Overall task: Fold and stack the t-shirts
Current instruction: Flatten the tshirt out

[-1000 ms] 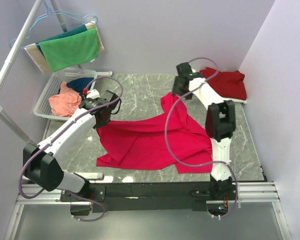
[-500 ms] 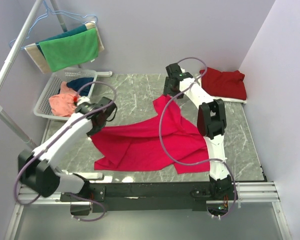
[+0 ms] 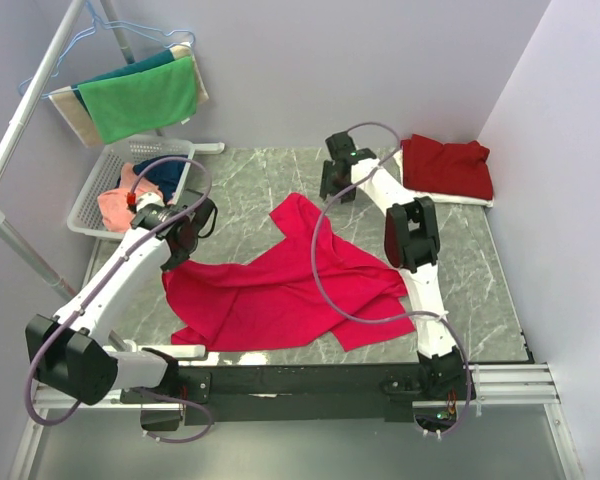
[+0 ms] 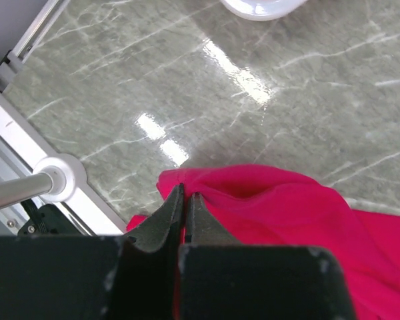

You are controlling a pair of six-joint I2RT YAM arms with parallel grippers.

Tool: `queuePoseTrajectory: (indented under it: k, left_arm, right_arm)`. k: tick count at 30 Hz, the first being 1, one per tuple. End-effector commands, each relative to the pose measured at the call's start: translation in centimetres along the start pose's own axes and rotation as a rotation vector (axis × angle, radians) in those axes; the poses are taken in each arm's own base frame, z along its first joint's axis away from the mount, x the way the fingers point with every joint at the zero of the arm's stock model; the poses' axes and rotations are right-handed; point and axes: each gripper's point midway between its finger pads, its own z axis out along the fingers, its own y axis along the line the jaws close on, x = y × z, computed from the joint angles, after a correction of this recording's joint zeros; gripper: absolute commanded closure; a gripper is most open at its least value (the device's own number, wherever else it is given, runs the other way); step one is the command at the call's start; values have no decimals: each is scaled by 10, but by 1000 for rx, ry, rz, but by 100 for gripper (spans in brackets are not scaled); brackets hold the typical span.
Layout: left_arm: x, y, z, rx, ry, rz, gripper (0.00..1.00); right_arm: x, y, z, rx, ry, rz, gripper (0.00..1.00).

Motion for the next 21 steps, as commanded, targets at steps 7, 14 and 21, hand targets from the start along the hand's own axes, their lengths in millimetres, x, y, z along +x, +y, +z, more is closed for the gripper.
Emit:
queuePoseTrajectory:
  k: [7, 14, 21]
  left_arm:
    - [-1, -28, 6, 62, 17, 72, 99]
    - [4, -36, 10, 79, 33, 91, 99]
    - [8, -40, 14, 79, 45, 113, 99]
  right_arm:
    - [41, 49, -30, -152, 78, -146, 44]
    - [55, 47, -35, -147, 93, -160, 46]
    - [63, 60, -48, -201, 122, -204, 51]
